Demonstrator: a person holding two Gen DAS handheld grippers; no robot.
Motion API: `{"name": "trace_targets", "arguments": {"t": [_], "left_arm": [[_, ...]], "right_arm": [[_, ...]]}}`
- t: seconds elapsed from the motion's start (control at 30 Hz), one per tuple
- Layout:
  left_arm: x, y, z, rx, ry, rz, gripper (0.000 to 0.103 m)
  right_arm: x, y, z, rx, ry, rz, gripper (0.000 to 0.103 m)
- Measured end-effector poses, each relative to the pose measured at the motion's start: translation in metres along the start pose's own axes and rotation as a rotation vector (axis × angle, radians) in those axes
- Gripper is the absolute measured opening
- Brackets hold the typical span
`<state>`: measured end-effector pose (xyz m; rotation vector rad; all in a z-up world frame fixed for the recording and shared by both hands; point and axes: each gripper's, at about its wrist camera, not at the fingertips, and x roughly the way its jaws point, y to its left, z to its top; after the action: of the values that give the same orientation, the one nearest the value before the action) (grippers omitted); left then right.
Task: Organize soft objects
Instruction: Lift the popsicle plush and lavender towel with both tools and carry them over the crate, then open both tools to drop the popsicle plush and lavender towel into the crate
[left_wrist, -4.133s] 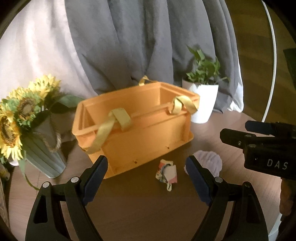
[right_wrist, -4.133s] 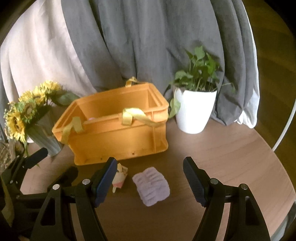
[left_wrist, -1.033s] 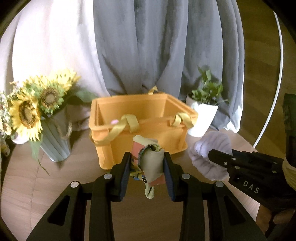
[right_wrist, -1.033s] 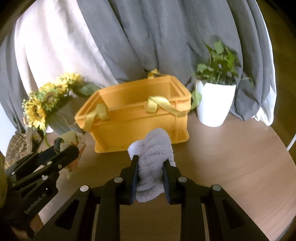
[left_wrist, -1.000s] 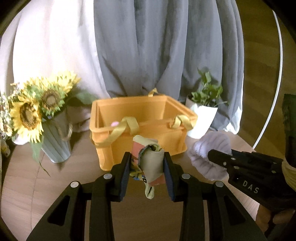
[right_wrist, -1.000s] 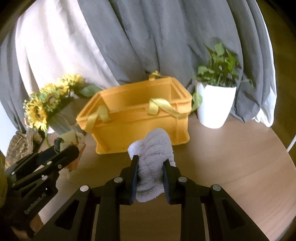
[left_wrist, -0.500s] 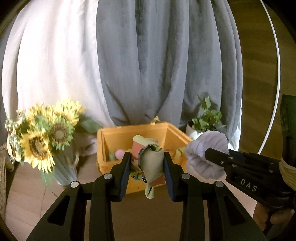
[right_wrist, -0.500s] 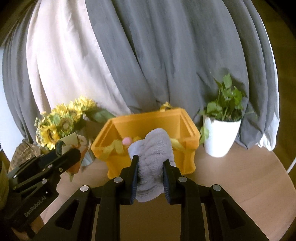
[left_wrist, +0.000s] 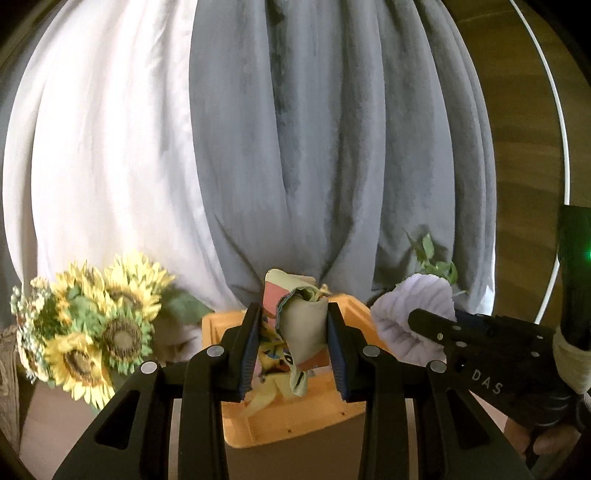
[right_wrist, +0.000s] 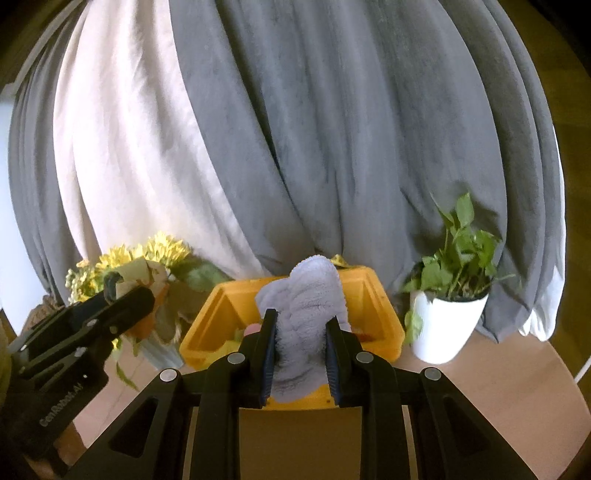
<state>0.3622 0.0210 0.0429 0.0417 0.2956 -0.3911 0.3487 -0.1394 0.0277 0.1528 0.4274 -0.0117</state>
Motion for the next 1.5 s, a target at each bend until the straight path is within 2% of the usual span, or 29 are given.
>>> {"name": "trace_targets", "arguments": {"t": [0.2, 0.5, 0.83, 1.23, 1.5], "left_arm": [[0.02, 0.004, 0.009, 0.012, -0.013, 0.04, 0.034], [0.058, 0.014, 0.012, 0.003, 0.027, 0.078, 0.034], [0.108, 0.019, 0.0, -0.001, 0.108, 0.091, 0.034], [0.166, 0.029, -0.023, -0.006, 0.241, 0.101, 0.034], [0.189, 0.035, -0.034, -0.012, 0.322, 0.1, 0.036]], "right_arm": [[0.02, -0.003, 0.011, -0.003, -0.012, 0.002, 0.025], [0.053, -0.006, 0.025, -0.023, -0.004, 0.012, 0.025], [0.095, -0.023, 0.026, -0.026, 0.036, 0.015, 0.025], [0.15, -0.032, 0.016, -0.047, 0.143, -0.007, 0.025], [0.178, -0.033, 0.01, -0.072, 0.213, -0.018, 0.027]]}}
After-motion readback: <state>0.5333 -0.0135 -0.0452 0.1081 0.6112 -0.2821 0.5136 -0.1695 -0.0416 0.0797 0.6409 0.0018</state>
